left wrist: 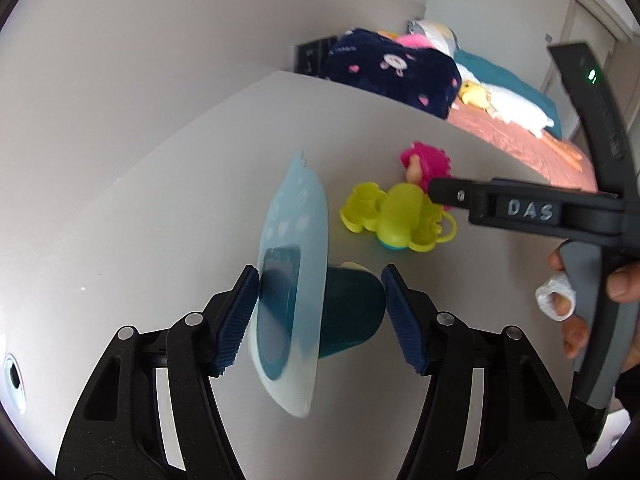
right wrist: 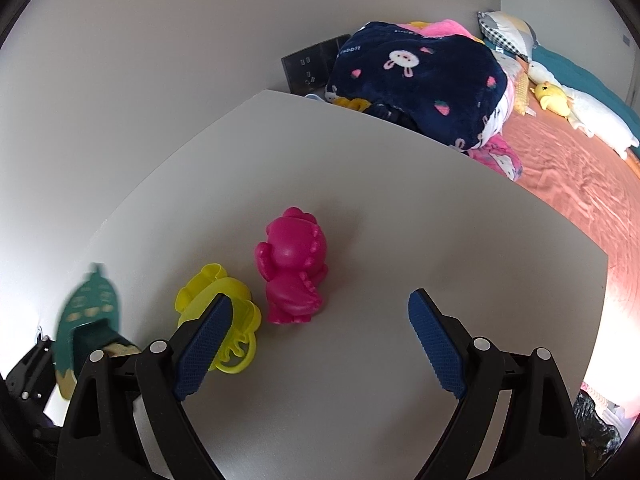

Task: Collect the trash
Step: 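Grasp the teal cup toy with the left tool while the right tool grasps the pink figure, then carry the cup toy and pink figure over the bin and open both tools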

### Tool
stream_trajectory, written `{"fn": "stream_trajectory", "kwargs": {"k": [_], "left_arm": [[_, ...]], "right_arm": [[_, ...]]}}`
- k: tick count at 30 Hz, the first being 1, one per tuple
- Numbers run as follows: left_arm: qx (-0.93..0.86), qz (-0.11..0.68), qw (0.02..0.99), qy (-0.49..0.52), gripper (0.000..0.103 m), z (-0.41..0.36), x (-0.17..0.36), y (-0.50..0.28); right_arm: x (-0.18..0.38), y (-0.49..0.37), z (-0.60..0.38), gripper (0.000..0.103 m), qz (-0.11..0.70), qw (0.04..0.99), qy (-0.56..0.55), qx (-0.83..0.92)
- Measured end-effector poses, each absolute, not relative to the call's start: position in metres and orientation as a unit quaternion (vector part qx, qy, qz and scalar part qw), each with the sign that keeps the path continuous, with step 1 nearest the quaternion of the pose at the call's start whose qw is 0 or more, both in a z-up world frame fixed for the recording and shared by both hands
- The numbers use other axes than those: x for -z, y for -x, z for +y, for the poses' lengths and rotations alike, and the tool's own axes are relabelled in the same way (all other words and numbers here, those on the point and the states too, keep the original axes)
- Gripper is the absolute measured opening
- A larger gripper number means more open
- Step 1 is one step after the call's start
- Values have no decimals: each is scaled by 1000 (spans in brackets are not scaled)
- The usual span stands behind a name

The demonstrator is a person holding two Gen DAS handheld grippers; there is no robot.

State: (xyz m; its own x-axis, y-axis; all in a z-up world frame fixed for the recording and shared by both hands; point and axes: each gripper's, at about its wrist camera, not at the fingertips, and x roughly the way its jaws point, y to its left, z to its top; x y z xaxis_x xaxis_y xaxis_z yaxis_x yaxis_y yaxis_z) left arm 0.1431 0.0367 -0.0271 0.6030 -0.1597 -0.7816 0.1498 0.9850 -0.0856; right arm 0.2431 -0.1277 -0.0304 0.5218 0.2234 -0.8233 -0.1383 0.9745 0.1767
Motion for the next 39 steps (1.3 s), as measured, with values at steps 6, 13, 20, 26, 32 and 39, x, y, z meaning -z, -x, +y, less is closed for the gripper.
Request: {"fn": "stream_trajectory", "kwargs": {"k": [6, 13, 20, 26, 32, 39], "left_arm": [[75, 432, 899, 18, 61, 49, 19, -139], [72, 427, 901, 25, 60, 55, 21, -136], [58, 439, 895, 48, 58, 66, 34, -133], [57, 424, 902, 55, 57, 69, 28, -129], [61, 410, 909, 51, 55, 65, 12, -125], [68, 395, 916, 37, 55, 53, -9, -116]], "right_arm": [[37, -253, -120, 85, 479, 870, -42, -107], [42, -265, -117, 56, 492, 864, -43, -101], [43, -263, -120, 42, 488, 866, -35, -105], [38, -256, -123, 42, 485, 866, -45, -110], [23, -247, -126, 42, 472, 872, -53, -116], [-1, -229, -139, 42, 455, 880, -64, -118]]}}
